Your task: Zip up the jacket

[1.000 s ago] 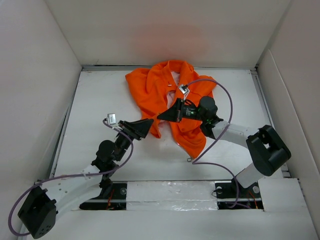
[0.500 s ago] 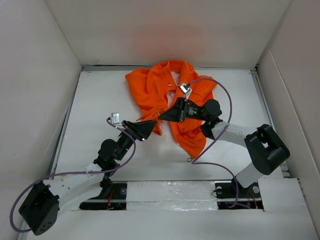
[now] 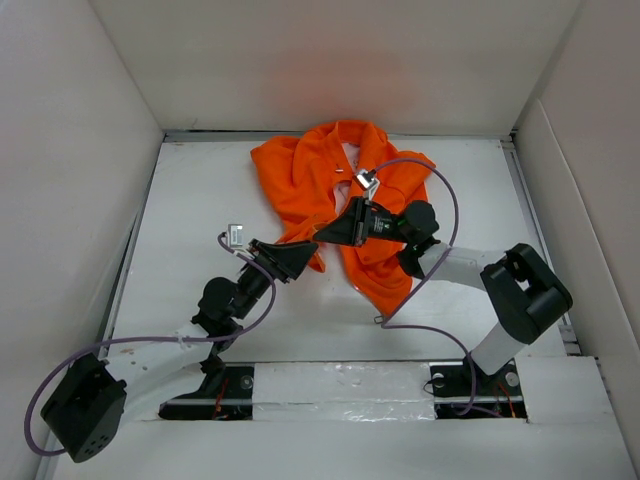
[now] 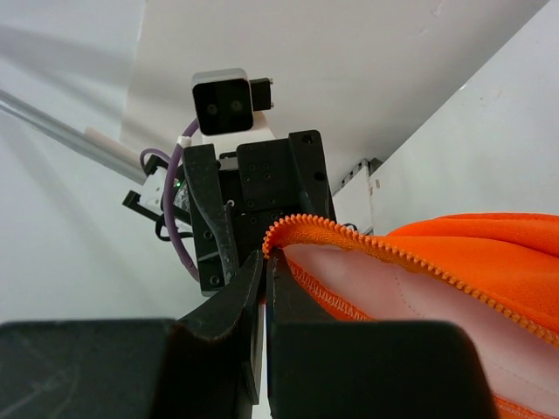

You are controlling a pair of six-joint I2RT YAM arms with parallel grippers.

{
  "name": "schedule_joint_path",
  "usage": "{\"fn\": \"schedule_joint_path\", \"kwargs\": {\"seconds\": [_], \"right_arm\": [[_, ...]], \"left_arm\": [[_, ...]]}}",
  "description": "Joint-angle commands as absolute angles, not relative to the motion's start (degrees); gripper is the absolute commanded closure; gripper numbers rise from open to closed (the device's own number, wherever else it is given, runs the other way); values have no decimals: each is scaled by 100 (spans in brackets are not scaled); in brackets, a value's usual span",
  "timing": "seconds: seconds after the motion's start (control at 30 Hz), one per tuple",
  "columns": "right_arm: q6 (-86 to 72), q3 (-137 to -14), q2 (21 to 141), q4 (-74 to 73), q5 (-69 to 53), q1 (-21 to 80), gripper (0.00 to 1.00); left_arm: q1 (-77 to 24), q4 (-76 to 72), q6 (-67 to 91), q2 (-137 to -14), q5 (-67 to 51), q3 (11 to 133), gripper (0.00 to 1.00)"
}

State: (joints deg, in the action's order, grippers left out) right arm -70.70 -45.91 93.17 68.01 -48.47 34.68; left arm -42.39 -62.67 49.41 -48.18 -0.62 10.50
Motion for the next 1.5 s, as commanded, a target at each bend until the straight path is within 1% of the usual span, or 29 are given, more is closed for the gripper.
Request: {"fn": "schedule_joint_path", "kwargs": {"seconds": [0.0,0.1,0.2,0.23,0.3,0.33,0.47,0.57,0.63,0.67,0.7,0.73,0.77,0.8,0.83,0.87,0.9,0.93,0.97,1.03,1.07,1.13,1.17,1.2,1.23,1.33,1.4,1.43,1.47], "right_arm": [[-7119,-4570,9325,7339,-4817,3560,100],[-7119,-4553,9343,7356,-4808,3560,100],[-7137,-4535,9352,7383,-4799,3560,100],[-7145,-4526,9369,7409,-4799,3560,100],[-7146,-4474,9369,7409,-4781,3560,100],[-7146,-4456,9369,7427,-4773,3560,100],[-7102,-4386,9395,7436,-4737,3612,100],[-7005,-4281,9378,7322,-4711,3612,100],[-6769,-4202,9247,7016,-4623,3612,100],[-6628,-4132,9185,6874,-4571,3612,95],[-6462,-4096,8976,6647,-4536,3612,87],[-6016,-4070,8826,6027,-4492,3612,76],[-5733,-4043,8668,5664,-4430,3560,55],[-5461,-4017,8483,5234,-4282,3560,45],[-4840,-4017,8073,4316,-4202,3507,38],[-4495,-4017,7851,3854,-4088,3507,28],[-4195,-3999,7622,3319,-3756,3455,23],[-3618,-3999,7185,2322,-3570,3454,20],[-3395,-3964,6954,1964,-3368,3454,19],[-2947,-3763,6532,1043,-2745,3401,20],[-2857,-3675,6130,794,-2499,3401,39],[-2682,-3403,5759,40,-1804,3462,69],[-2646,-3323,5418,-304,-1567,3463,100],[-2628,-3253,5249,-612,-1112,3463,100],[-2593,-3191,5082,-1155,-907,3463,100],[-2785,-2875,4370,-2026,-256,3516,100],[-2952,-2602,3931,-2336,-62,3516,100],[-3127,-2523,3824,-2573,-35,3568,100],[-3225,-2435,3745,-2662,-35,3568,98]], "left_arm": [[-4263,-6925,5010,-4878,-264,1186,57],[-4263,-6952,5010,-4913,-264,1222,59],[-4263,-7005,5018,-4957,-220,1230,66],[-4263,-7005,5045,-4948,-176,1230,71],[-4263,-6987,5054,-4922,-141,1213,75],[-4263,-6961,5062,-4878,-97,1213,83],[-4263,-6698,5045,-4677,-53,1222,100],[-4263,-6435,4992,-4518,175,1248,100],[-4263,-5945,4913,-4299,220,1336,100],[-4263,-5776,4878,-4220,202,1371,100],[-4263,-5531,4861,-4132,159,1484,100],[-4263,-4989,4843,-3974,36,1564,100],[-4184,-4714,4834,-3894,-156,1643,100],[-4131,-4406,4843,-3807,-289,1791,100],[-4070,-3899,4869,-3658,-595,1863,100],[-3939,-3667,4895,-3587,-746,1915,100],[-3842,-3421,4922,-3534,-938,2038,100],[-3754,-3088,4965,-3429,-1297,2083,100],[-3544,-3015,5122,-3393,-1483,2083,100],[-3332,-3023,5290,-3331,-2035,2022,100],[-3227,-3067,5500,-3348,-2230,2004,100],[-2858,-3329,5712,-3497,-2879,1943,100],[-2735,-3409,5817,-3559,-3057,1934,100],[-2498,-3471,5992,-3612,-3233,1934,100],[-2383,-3559,6055,-3725,-3539,1942,100],[-2145,-3490,6091,-3884,-3761,2030,100],[-2074,-3218,5907,-3920,-3631,2196,100],[-2074,-2886,5628,-3955,-3378,2249,100],[-2074,-2770,5512,-3955,-3245,2294,100]]}}
